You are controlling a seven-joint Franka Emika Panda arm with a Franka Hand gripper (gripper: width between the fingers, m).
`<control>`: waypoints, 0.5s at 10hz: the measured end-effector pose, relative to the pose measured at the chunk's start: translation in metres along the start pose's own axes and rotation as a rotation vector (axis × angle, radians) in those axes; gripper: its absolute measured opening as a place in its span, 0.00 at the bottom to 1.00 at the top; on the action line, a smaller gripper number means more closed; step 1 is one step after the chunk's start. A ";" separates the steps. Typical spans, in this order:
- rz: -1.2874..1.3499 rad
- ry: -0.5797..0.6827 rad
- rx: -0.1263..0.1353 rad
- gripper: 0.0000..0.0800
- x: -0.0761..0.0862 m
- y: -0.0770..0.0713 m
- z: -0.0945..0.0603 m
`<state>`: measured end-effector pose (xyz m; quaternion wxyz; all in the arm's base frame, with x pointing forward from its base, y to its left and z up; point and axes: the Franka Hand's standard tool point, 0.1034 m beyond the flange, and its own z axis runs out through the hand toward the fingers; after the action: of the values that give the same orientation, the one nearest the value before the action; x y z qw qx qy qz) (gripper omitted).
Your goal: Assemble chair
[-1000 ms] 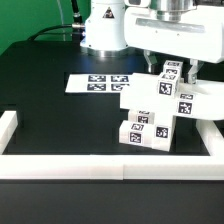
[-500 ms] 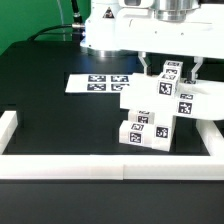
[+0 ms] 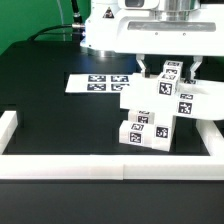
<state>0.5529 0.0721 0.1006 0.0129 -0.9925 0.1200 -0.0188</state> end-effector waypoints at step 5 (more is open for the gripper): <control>0.027 0.001 0.001 0.34 0.000 0.000 0.000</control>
Offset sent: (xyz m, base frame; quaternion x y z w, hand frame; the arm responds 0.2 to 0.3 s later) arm 0.0000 0.0000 0.0000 0.0000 0.0000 0.0650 0.9979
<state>0.5529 0.0721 0.1006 0.0135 -0.9908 0.1333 -0.0190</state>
